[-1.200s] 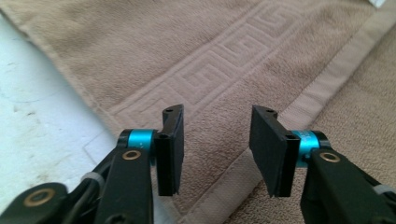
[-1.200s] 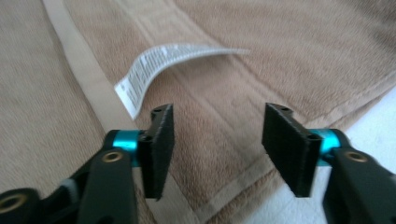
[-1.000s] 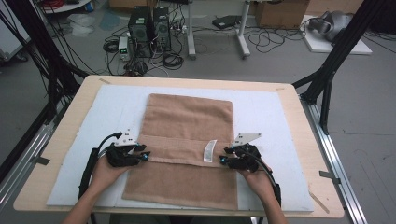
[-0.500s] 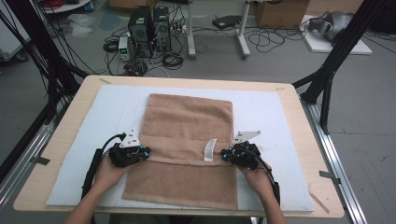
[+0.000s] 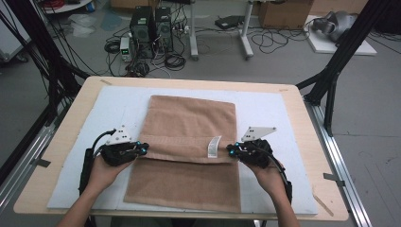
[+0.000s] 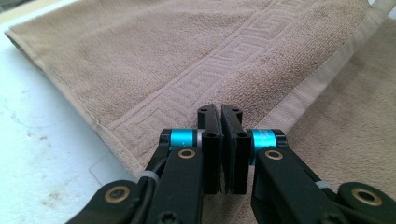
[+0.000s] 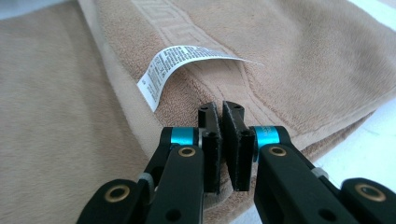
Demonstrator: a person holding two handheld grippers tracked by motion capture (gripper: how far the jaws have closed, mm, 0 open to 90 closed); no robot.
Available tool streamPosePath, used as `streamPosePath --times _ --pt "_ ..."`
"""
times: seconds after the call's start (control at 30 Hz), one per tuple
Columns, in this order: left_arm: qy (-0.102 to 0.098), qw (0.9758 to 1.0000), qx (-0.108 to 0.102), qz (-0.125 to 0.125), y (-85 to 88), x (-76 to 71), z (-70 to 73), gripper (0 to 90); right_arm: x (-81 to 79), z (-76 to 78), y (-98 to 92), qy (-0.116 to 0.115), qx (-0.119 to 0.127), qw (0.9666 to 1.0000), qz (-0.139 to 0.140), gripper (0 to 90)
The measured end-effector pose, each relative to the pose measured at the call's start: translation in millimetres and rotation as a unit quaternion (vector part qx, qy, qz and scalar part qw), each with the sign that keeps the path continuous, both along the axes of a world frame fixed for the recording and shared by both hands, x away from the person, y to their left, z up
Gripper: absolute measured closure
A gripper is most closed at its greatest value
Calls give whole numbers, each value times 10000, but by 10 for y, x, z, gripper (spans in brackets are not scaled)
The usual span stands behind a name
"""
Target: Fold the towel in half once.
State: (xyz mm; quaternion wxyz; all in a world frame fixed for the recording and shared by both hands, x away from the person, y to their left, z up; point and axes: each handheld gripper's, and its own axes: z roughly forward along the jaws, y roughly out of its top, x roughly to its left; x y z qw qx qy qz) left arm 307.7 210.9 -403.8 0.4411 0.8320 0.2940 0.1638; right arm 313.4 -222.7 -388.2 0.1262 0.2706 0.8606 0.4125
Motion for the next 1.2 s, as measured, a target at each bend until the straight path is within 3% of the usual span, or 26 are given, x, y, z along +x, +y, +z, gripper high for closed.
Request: streamPosePath --times 0.43,0.63,1.2 --pt "-122 9997 46 -191 -31 -213 122 867 -261 68 -95 -33 182 9998 67 858" --pt "-274 9994 66 -222 -22 -390 128 866 -436 93 -101 -102 229 9995 171 856" --pt "-359 9984 167 -413 17 -989 150 866 -956 126 -107 -194 312 9988 326 855"
